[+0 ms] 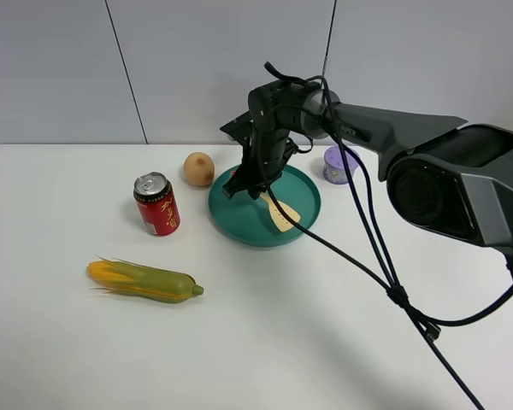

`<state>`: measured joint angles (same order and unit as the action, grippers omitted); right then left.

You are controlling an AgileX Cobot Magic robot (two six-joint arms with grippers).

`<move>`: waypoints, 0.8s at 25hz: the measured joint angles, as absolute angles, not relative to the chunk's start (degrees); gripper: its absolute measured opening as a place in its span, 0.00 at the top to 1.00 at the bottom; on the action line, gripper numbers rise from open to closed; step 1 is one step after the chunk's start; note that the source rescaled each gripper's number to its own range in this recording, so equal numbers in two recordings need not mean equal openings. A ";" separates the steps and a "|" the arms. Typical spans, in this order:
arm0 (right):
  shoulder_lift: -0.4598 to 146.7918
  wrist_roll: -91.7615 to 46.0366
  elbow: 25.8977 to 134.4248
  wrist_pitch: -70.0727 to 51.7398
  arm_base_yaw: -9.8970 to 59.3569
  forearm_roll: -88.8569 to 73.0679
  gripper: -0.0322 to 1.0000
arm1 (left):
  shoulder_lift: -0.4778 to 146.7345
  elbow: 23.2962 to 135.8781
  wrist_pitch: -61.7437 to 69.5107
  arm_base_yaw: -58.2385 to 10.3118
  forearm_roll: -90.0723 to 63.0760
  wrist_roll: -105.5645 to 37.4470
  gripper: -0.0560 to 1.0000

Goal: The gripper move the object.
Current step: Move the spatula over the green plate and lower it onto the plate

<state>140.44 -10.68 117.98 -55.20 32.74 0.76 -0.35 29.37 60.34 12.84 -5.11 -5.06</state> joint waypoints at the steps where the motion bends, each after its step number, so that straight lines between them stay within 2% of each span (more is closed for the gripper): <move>1: 140.62 -10.68 118.12 -55.27 32.74 0.89 0.97 | -0.35 29.37 60.34 12.84 -5.11 -5.06 0.00; 11: 140.76 -10.68 118.12 -55.64 32.74 1.16 0.97 | -0.35 29.37 60.34 12.84 -5.11 -5.06 0.00; 13: 140.76 -10.68 118.12 -56.17 32.74 1.16 0.92 | -0.35 29.37 60.34 12.84 -5.11 -5.06 0.00; 14: 140.76 -10.68 118.12 -56.51 32.74 1.16 0.86 | -0.35 29.37 60.34 12.84 -5.11 -5.06 0.00; 15: 140.76 -10.68 118.12 -56.58 32.74 1.16 0.73 | -0.35 29.37 60.34 12.84 -5.11 -5.06 0.00; 18: 140.48 -9.40 118.12 -56.58 32.74 1.16 0.25 | -0.35 29.37 60.34 12.84 -5.11 -5.06 0.00; 19: 140.22 -8.75 118.12 -56.52 32.74 1.16 0.15 | -0.35 29.37 60.34 12.84 -5.11 -5.06 0.00; 20: 139.96 -8.28 118.12 -56.27 32.74 1.16 0.09 | -0.35 29.37 60.34 12.84 -5.11 -5.06 0.00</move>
<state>139.96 -8.28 118.12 -56.27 32.74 1.16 -0.35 29.37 60.34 12.84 -5.11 -5.06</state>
